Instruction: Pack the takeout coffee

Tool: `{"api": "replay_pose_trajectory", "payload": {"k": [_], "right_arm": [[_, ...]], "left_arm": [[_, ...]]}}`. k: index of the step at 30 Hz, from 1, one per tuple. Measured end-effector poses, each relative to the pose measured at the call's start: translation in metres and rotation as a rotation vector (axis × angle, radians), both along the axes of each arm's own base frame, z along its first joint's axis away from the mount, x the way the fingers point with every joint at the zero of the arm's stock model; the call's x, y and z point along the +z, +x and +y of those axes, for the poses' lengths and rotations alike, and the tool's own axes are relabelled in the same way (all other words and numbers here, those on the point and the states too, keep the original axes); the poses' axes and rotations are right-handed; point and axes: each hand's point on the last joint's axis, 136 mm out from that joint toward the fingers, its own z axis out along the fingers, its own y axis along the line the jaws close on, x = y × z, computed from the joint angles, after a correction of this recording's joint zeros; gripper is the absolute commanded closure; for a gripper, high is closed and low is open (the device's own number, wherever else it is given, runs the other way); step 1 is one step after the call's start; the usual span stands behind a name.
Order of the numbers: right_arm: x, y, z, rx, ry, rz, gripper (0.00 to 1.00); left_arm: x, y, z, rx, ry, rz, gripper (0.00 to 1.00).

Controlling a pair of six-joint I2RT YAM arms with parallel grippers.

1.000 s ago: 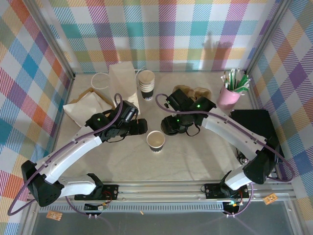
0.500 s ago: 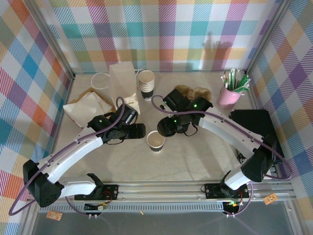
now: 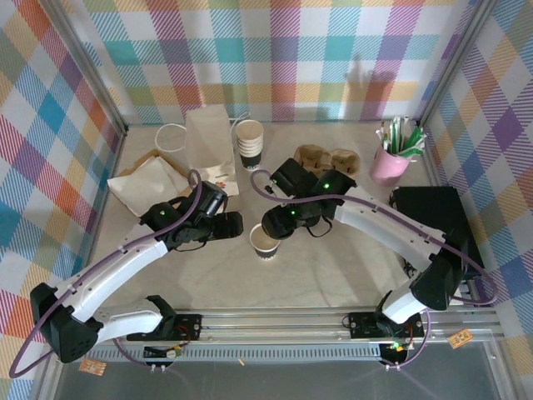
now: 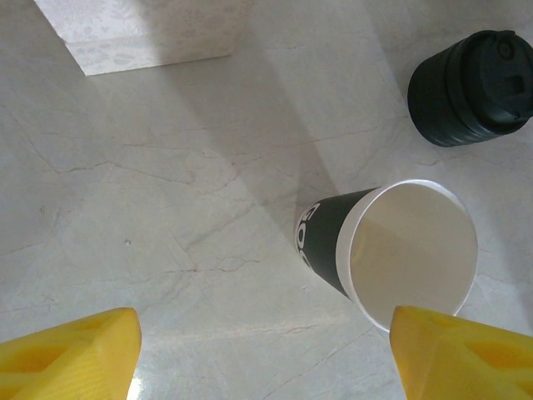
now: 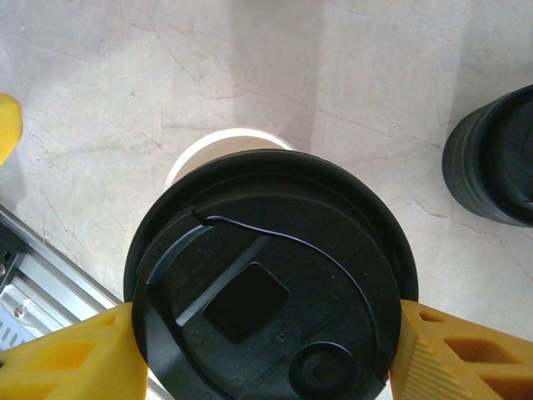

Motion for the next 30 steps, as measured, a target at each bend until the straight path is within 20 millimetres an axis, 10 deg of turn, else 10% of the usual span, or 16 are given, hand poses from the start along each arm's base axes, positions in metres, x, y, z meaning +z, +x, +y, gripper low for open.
{"api": "replay_pose_trajectory", "payload": {"k": [30], "right_arm": [[-0.045, -0.001, 0.027, 0.073, -0.107, 0.028, 0.32]], "left_arm": [[-0.008, -0.012, 0.020, 0.061, 0.006, 0.005, 0.19]]}}
